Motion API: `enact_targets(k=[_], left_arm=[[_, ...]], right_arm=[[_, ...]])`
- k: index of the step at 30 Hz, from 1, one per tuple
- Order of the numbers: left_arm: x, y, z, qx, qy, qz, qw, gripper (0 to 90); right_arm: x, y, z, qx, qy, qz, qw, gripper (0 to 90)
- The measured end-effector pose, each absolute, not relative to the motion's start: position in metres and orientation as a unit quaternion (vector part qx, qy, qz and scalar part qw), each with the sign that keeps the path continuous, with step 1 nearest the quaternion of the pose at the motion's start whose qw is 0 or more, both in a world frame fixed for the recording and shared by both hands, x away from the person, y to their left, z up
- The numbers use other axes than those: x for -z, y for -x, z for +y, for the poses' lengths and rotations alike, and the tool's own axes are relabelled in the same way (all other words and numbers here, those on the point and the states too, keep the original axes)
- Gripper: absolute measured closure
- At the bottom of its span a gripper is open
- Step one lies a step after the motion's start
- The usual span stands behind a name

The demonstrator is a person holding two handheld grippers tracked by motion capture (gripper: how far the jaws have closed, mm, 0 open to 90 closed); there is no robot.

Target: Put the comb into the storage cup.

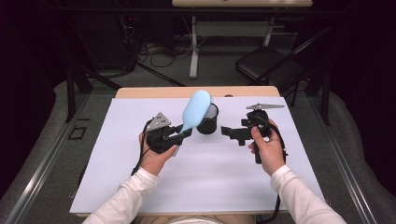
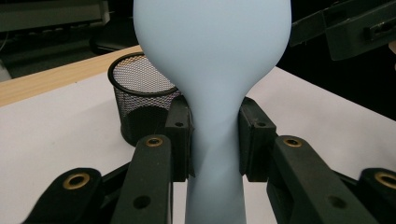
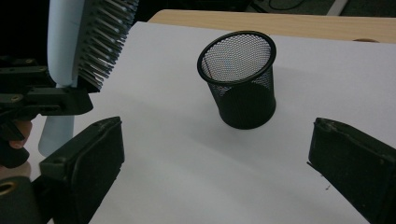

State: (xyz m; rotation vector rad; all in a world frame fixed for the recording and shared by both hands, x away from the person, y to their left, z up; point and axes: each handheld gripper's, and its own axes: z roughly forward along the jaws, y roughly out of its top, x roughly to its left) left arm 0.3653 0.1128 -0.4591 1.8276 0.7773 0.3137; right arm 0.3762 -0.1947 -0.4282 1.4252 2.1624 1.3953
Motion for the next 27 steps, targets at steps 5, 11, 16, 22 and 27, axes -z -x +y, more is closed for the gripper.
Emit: enact_targets(k=[5, 11, 16, 22, 27], left_arm=[[0.459, -0.365, 0.112, -0.131, -0.768, 0.325, 0.536, 69.5], [0.459, -0.365, 0.111, -0.129, -0.767, 0.325, 0.538, 69.5], [0.459, -0.364, 0.111, -0.13, -0.767, 0.324, 0.538, 69.5], [0.46, -0.364, 0.111, -0.13, -0.767, 0.323, 0.539, 69.5], [0.46, -0.364, 0.111, -0.131, -0.768, 0.323, 0.538, 69.5]], right_arm=[[0.423, -0.379, -0.193, -0.47, -0.481, 0.733, 0.096, 3.2], [0.418, -0.382, -0.189, -0.469, -0.481, 0.735, 0.088, 3.2], [0.415, -0.384, -0.186, -0.467, -0.478, 0.739, 0.083, 3.2], [0.411, -0.386, -0.183, -0.468, -0.479, 0.739, 0.073, 3.2], [0.406, -0.387, -0.181, -0.473, -0.478, 0.737, 0.063, 3.2]])
